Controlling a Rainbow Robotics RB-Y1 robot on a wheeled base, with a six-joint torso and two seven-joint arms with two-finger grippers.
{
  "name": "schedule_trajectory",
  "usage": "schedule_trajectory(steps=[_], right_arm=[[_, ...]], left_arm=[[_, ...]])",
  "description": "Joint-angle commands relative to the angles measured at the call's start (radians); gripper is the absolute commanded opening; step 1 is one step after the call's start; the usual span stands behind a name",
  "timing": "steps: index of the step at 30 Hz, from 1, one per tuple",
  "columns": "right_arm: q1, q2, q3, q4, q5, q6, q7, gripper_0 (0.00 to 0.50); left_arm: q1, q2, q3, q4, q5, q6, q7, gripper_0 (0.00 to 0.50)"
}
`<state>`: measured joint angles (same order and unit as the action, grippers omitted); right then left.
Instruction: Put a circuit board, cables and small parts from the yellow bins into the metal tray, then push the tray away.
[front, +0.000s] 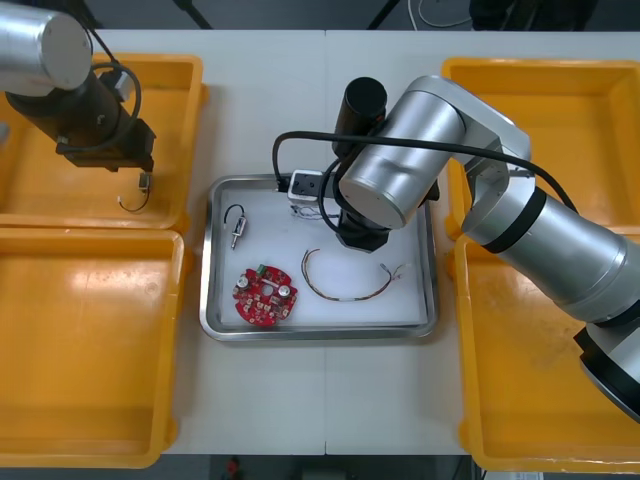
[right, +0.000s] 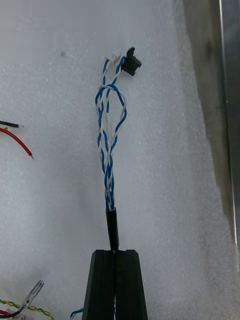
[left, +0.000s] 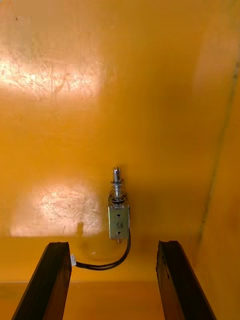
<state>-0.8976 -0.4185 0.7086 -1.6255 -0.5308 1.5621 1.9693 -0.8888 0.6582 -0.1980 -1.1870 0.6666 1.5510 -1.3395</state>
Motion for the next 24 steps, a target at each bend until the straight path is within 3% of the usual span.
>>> schedule_trajectory(steps=[1,22,24], right_arm=[[0.005,-0.013,0.011,0.003,-0.008,-0.023,0.04,0.0],[0.039,-0.08,-0.001,0.003,0.009,-0.093,0.146,0.0],[0.039,-0.079,-0.003,0.003,0.005,-0.093,0.138,0.056]], left_arm=[[-0.047,0.017,-0.029,0.041,0.014,-0.04,-0.087,0.5],[0.005,0.009,-0.132,0.059,0.031,-0.183,-0.072,0.5],[0.008,0.009,-0.132,0.061,0.031,-0.184,-0.072,0.5]])
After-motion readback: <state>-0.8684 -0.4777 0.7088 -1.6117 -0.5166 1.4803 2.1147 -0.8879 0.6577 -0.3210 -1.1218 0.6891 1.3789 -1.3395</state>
